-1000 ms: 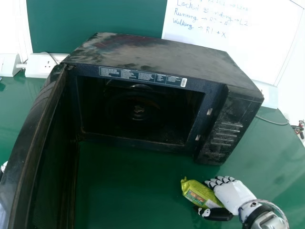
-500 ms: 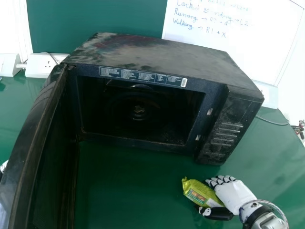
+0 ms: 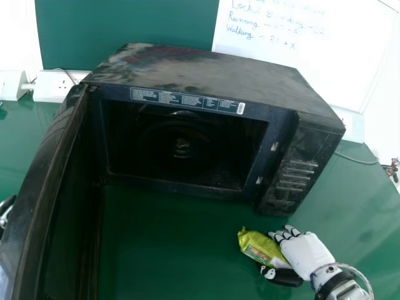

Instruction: Put biscuit inside oven

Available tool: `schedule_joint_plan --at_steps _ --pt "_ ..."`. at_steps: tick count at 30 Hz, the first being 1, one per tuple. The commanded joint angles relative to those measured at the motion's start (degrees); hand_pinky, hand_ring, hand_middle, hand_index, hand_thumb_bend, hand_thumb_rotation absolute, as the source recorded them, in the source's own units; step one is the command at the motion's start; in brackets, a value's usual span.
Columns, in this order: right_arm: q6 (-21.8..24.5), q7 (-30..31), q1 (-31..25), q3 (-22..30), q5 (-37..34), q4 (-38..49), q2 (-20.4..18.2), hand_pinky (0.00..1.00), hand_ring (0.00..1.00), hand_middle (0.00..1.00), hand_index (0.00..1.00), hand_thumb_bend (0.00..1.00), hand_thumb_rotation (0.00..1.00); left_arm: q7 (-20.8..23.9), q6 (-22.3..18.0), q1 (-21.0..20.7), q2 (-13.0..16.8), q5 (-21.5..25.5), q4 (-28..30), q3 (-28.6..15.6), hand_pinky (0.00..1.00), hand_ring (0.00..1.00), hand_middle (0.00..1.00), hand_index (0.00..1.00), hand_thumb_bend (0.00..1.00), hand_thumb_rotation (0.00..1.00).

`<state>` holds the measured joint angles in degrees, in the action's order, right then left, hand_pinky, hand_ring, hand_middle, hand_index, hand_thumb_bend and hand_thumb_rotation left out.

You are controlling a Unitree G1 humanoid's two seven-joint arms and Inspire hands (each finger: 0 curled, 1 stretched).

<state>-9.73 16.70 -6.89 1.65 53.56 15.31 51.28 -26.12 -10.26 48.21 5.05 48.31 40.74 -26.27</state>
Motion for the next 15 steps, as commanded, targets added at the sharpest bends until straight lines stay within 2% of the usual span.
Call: schedule_joint_plan --at_steps 1,3,4,6,7,9,15 --pt "0.14 1.37 -0.95 -1.49 -0.10 -0.95 -0.53 0.21 0.33 0.82 0.77 0.43 0.02 2.67 1.45 1.29 -0.48 -0.27 2.70 0.35 0.83 0.85 0.91 0.93 1.00 0.95" --pt "0.21 1.29 -0.77 -1.70 -0.27 -1.11 -0.47 0.13 0.11 0.75 0.67 0.31 0.00 4.69 2.54 1.75 -0.79 -0.10 4.37 0.76 0.83 0.85 0.91 0.93 1.00 0.95" --pt "0.25 1.22 -0.74 -1.75 -0.47 -1.15 -0.51 0.09 0.04 0.67 0.61 0.26 0.00 5.75 3.12 1.90 -1.00 0.24 5.21 1.10 0.83 0.85 0.91 0.93 1.00 0.94" --pt "0.42 1.20 -0.71 -1.83 -0.91 -1.19 -0.62 0.07 0.01 0.55 0.53 0.24 0.00 7.58 4.22 2.16 -1.14 0.70 6.54 1.49 0.84 0.85 0.91 0.93 1.00 0.94" --pt "0.40 0.97 -0.70 -1.89 -0.93 -1.26 -0.63 0.06 0.00 0.51 0.49 0.40 0.00 8.07 4.47 2.14 -1.23 0.79 6.84 1.58 0.84 0.85 0.91 0.93 1.00 0.95" --pt "0.16 0.07 -0.66 -2.01 -0.77 -1.50 -0.57 0.05 0.00 0.49 0.48 0.49 0.00 8.49 4.75 2.07 -1.35 1.05 7.31 1.74 0.82 0.84 0.90 0.92 1.00 0.94" --pt "0.76 0.01 -0.14 -2.43 -1.50 -1.72 -0.82 0.04 0.00 0.48 0.48 0.51 0.00 8.44 5.45 2.63 -1.16 2.62 7.92 1.76 0.82 0.85 0.90 0.93 1.00 0.93"
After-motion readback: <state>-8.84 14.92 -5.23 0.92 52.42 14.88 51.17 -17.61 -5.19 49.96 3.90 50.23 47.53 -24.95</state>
